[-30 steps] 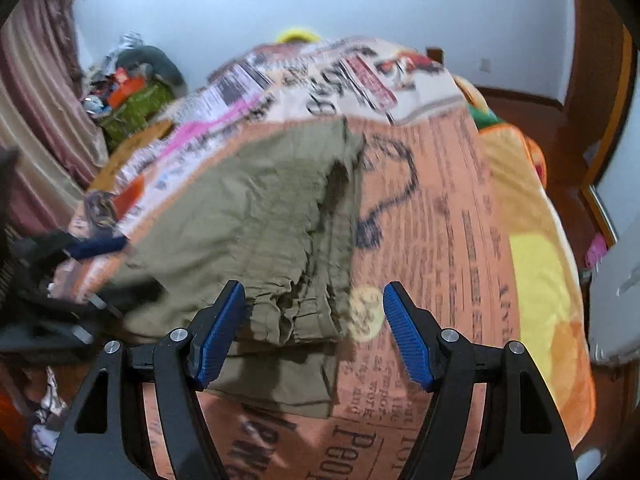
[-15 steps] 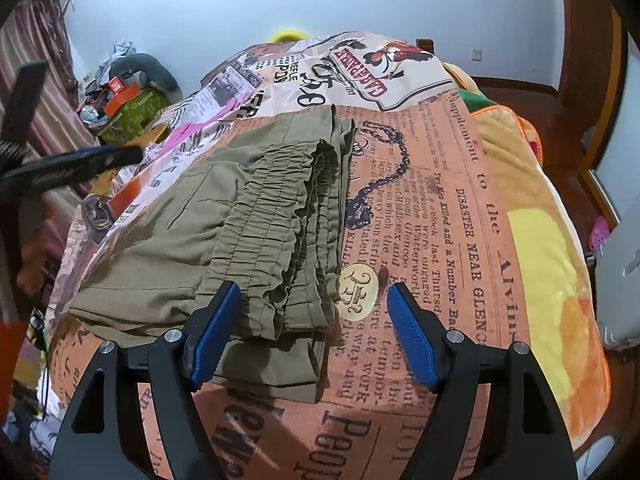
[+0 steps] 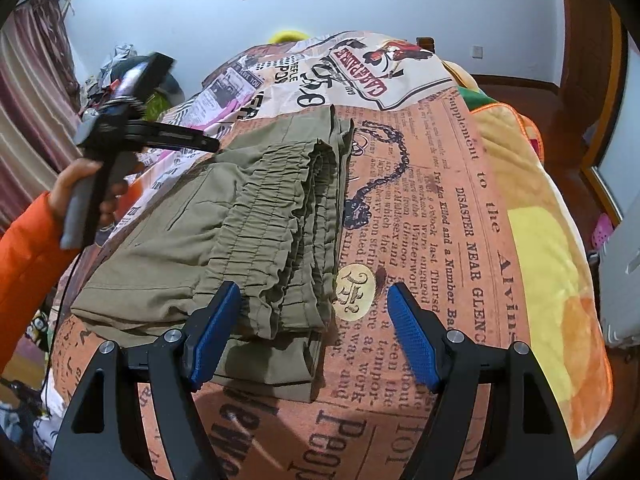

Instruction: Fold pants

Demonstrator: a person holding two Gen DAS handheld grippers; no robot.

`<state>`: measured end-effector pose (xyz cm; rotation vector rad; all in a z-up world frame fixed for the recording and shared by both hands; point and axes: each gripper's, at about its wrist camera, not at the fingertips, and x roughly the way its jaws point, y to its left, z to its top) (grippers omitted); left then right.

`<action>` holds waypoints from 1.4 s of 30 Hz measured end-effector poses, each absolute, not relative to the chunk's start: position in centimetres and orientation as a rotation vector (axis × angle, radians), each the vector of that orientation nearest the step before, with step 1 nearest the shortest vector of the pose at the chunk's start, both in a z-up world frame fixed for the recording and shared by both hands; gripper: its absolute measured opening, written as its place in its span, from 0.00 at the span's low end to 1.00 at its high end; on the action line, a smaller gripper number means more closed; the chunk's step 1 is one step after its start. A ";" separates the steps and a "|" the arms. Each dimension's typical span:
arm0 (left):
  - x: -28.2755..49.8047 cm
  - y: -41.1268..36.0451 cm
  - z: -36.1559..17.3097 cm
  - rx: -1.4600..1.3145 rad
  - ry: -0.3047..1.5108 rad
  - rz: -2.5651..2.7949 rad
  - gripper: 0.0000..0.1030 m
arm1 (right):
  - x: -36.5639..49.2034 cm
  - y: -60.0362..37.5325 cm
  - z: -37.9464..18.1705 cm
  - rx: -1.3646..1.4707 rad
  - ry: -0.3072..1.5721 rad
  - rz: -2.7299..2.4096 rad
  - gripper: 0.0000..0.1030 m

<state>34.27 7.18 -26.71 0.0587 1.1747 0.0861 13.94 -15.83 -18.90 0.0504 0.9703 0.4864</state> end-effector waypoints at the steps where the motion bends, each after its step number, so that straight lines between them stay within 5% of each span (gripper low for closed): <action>1: 34.7 7.2 -27.2 0.061 1.185 0.089 0.76 | 14.0 -15.9 -18.9 0.051 0.971 0.486 0.70; 21: 32.1 7.7 -29.2 0.167 1.196 0.110 0.83 | 14.6 -16.7 -16.9 0.035 0.938 0.439 0.70; 42: 15.3 8.8 -25.5 -0.053 1.128 0.122 0.83 | 12.5 -17.0 -16.5 0.038 0.939 0.428 0.71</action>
